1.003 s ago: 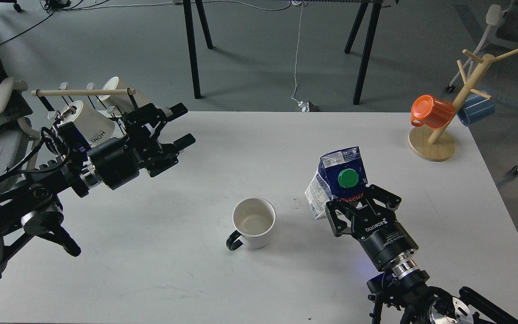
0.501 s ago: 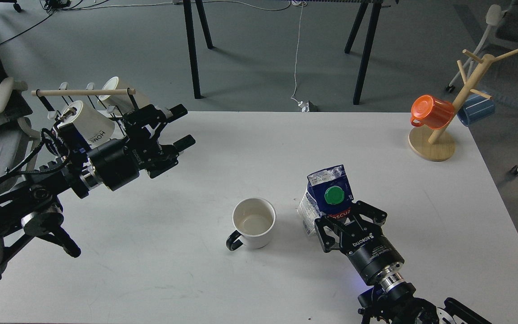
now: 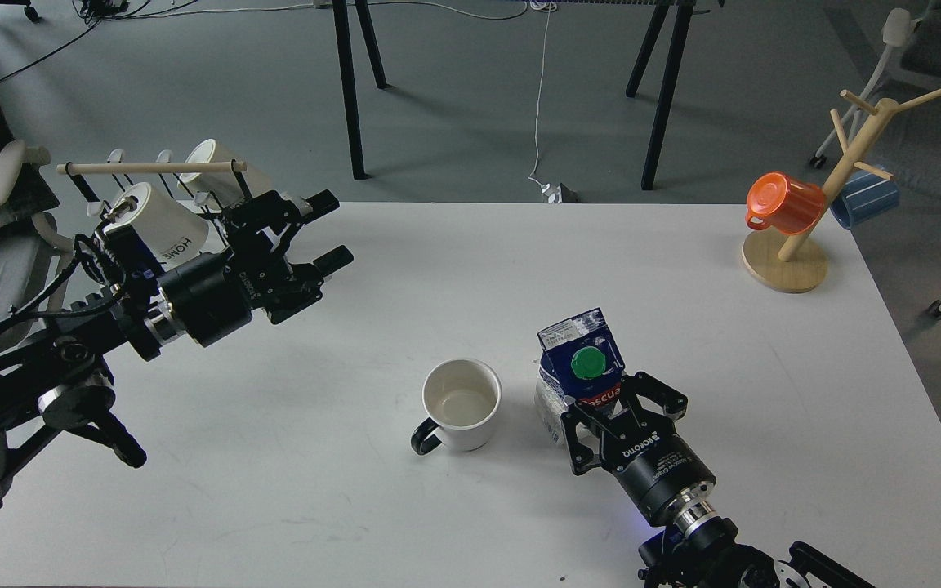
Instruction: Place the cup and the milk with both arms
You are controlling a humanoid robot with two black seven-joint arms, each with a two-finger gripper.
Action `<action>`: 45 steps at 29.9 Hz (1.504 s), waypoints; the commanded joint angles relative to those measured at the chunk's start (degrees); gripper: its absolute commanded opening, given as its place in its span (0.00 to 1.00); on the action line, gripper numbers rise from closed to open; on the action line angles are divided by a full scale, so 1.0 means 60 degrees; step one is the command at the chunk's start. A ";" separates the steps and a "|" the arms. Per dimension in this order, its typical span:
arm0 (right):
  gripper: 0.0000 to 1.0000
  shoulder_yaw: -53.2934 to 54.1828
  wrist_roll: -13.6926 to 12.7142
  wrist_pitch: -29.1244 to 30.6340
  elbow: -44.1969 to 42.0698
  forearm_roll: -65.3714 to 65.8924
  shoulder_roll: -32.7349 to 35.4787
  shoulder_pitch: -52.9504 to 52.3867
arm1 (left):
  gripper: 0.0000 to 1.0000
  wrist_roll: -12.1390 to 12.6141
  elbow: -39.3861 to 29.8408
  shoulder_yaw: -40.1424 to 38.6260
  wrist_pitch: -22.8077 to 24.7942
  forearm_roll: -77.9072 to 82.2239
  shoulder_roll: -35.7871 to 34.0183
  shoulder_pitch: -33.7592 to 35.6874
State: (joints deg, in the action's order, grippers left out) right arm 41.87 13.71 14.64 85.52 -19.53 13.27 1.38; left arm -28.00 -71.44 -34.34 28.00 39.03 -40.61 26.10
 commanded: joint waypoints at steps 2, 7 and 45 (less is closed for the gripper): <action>0.97 0.0096 0.0014 0.0065 0.0043 0.0004 0.0000 0.0004 | 0.86 0.0000 0.0056 0.0025 0.0000 0.0000 0.0000 0.0000; 0.98 0.0170 0.0029 0.0153 0.0117 0.0004 0.0015 -0.0010 | 0.86 0.0000 0.0115 0.0040 0.0000 0.0000 0.0000 0.0000; 0.98 0.0857 0.0058 0.2227 0.2049 -0.0011 0.2971 0.3166 | 0.86 0.0000 0.0115 0.0025 0.0000 0.0000 0.0030 -0.0132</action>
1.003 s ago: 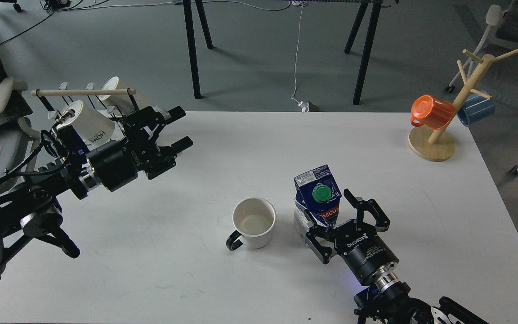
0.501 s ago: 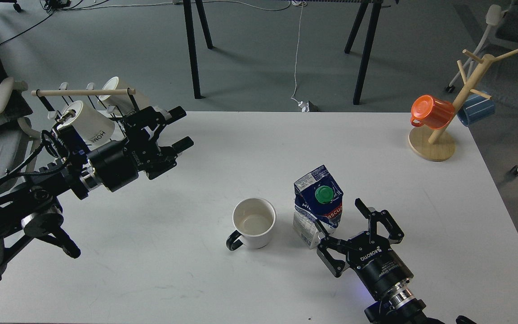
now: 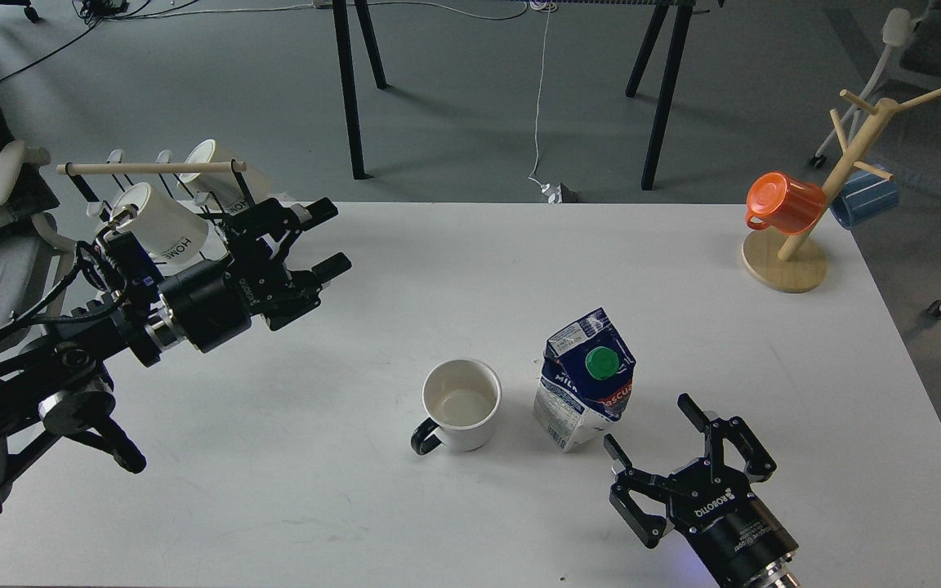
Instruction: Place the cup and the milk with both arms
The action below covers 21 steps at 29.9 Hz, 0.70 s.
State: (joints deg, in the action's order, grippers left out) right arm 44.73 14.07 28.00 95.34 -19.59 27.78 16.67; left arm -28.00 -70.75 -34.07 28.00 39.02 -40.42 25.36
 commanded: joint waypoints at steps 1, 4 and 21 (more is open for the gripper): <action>0.98 0.0599 0.0000 -0.0001 0.0602 -0.0002 0.0861 0.0881 | 0.86 0.0000 0.0000 -0.0034 0.0000 0.0000 -0.0001 -0.0008; 0.98 0.1535 0.0000 -0.0001 0.0662 -0.0075 0.1857 0.1483 | 0.86 0.0000 0.0000 -0.0049 0.0000 0.0000 -0.0001 -0.0022; 0.97 0.5217 -0.0191 -0.0001 -0.1182 -0.2375 0.4570 -0.1279 | 0.86 0.0000 -0.0015 -0.1103 0.0000 -0.0088 -0.0952 -0.0286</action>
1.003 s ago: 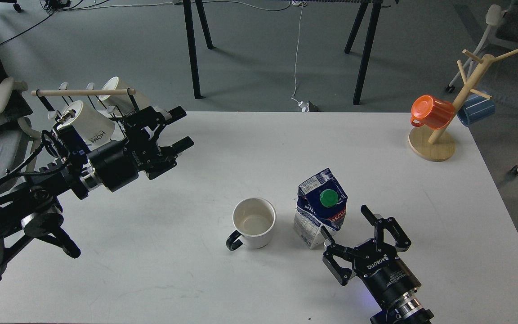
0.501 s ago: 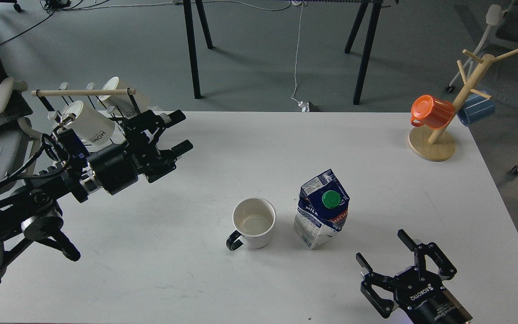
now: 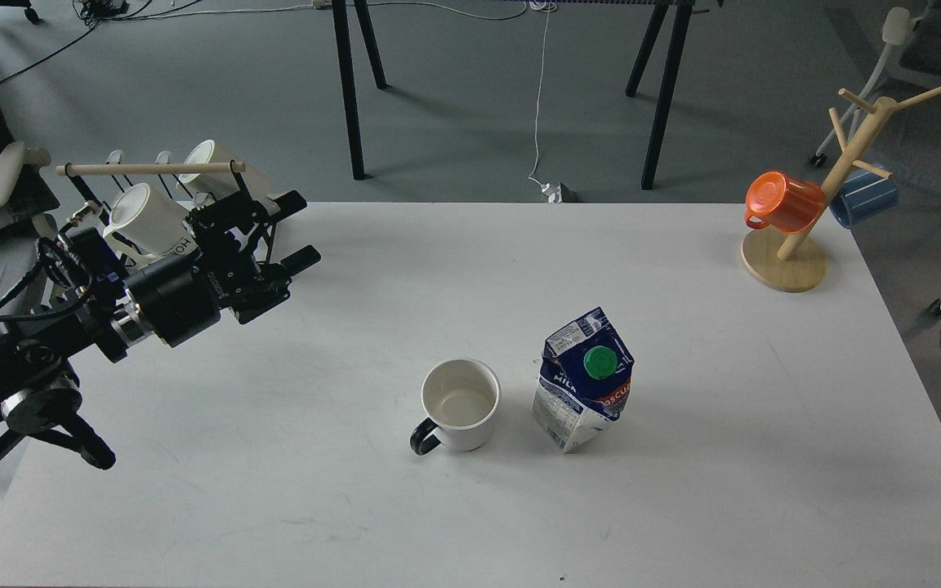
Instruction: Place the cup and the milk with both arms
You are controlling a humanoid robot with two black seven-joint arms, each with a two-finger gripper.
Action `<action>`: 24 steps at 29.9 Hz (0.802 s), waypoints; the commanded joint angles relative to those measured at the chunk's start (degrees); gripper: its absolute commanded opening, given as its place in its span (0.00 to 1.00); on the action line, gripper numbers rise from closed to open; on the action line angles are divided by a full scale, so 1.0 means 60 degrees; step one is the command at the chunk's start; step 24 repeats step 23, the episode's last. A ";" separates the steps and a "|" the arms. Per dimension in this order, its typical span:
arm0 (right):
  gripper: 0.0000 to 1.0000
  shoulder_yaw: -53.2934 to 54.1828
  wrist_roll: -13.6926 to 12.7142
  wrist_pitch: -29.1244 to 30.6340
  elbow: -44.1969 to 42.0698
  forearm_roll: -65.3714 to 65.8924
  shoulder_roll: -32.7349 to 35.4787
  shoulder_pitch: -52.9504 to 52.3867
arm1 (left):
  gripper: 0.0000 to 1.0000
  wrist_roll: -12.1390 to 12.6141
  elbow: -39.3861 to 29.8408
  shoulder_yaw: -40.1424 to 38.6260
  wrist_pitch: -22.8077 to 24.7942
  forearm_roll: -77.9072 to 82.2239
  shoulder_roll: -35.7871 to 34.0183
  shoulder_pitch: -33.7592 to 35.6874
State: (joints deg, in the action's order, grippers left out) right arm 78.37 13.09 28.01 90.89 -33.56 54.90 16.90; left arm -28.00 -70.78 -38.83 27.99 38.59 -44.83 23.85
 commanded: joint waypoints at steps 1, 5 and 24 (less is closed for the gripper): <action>0.97 -0.0564 -0.0058 -0.0001 -0.0601 -0.0018 0.0035 -0.1845 | 0.86 0.0000 -0.0009 -0.0339 0.0001 -0.0031 -0.0363 -0.0035; 0.97 -0.1107 -0.0088 -0.0001 -0.1085 -0.0017 0.0005 -0.3152 | 0.87 0.0000 0.0034 -0.0369 0.0001 -0.0192 -0.0570 -0.0049; 0.99 -0.1650 0.0059 -0.0001 -0.1847 0.0261 -0.1122 -0.3593 | 0.89 0.0000 0.0737 -0.1848 0.0001 -0.2183 -0.0658 -0.0020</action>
